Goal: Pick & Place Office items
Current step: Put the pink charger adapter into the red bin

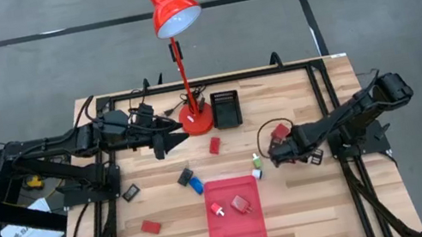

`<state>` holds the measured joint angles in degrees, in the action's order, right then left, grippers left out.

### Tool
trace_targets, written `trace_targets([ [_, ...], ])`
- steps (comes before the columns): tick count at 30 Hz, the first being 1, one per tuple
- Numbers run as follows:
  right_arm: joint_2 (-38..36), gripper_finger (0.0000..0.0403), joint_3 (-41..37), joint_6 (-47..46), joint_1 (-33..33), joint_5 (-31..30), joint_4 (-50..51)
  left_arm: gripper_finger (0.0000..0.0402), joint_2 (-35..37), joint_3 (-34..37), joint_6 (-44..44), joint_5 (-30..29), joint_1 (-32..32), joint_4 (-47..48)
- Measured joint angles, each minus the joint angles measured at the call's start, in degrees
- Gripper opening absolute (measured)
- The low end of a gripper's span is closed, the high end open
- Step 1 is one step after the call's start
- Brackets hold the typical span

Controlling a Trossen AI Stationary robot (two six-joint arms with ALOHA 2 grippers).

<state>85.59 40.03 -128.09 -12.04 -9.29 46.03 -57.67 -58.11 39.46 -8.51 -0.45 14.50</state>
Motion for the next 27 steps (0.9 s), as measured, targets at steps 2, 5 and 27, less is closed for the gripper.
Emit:
trace_targets([
  [2, 0.0, 0.0142, 2.2, 0.6, -1.5, -0.7, 0.0, 0.0320, 0.0, 0.0, 0.0, 0.0, 0.0, 0.0],
  [5, 0.0, 0.0143, 7.0, 3.9, -4.2, -3.2, -0.1, 0.0320, 0.0, 0.0, 0.0, 0.0, 0.0, 0.0],
  [27, -0.1, 0.0146, 41.5, 73.4, -10.1, -1.0, -6.3, 0.0320, 2.4, 0.1, -11.1, 7.4, 0.0, 6.8],
])
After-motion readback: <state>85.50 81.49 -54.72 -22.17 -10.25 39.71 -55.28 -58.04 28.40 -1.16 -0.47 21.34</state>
